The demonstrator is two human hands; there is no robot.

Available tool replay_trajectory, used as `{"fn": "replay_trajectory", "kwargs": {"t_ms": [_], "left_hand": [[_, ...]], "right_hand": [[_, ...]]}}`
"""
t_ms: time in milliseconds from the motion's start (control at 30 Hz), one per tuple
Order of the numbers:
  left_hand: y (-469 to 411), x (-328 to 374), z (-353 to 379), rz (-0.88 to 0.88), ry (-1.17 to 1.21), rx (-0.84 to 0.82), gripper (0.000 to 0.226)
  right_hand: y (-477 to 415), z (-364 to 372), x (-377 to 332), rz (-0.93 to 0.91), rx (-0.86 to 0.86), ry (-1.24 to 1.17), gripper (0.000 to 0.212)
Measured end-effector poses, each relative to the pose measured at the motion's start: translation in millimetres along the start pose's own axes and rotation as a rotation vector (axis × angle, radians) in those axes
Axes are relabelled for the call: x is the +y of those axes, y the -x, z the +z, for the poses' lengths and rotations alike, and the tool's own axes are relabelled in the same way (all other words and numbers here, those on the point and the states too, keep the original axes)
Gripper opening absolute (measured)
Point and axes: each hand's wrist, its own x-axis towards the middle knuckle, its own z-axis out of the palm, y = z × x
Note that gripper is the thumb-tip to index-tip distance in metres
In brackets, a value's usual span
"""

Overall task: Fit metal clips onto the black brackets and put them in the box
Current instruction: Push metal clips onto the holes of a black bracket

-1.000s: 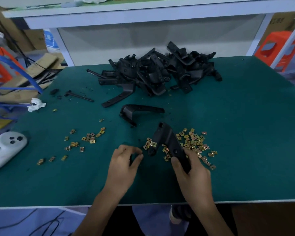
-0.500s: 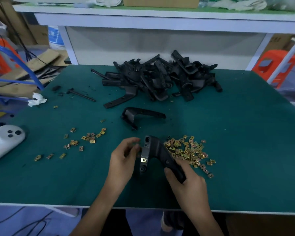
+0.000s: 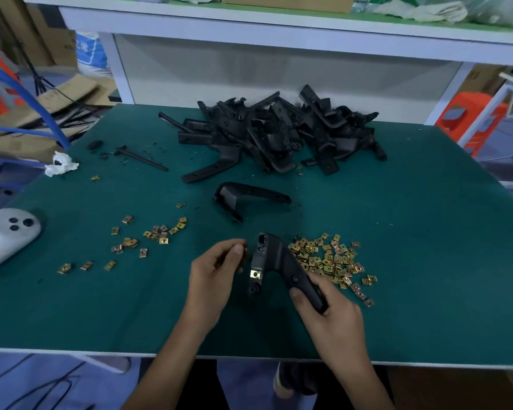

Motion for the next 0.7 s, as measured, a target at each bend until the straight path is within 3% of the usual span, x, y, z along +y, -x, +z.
{"fn": "replay_trajectory", "kwargs": {"t_ms": [233,700], "left_hand": [[-1.3,0.0,0.4,-0.055,0.114,-0.035,0.021],[2.3,10.1,0.3,-0.06,0.113,-0.103,0.021]], "right_hand": [[-2.4,-0.2,1.3,-0.039,-0.017,0.032,0.036],[-5.7,-1.7,-3.1,-0.01,-0.049,0.076,0.041]]}}
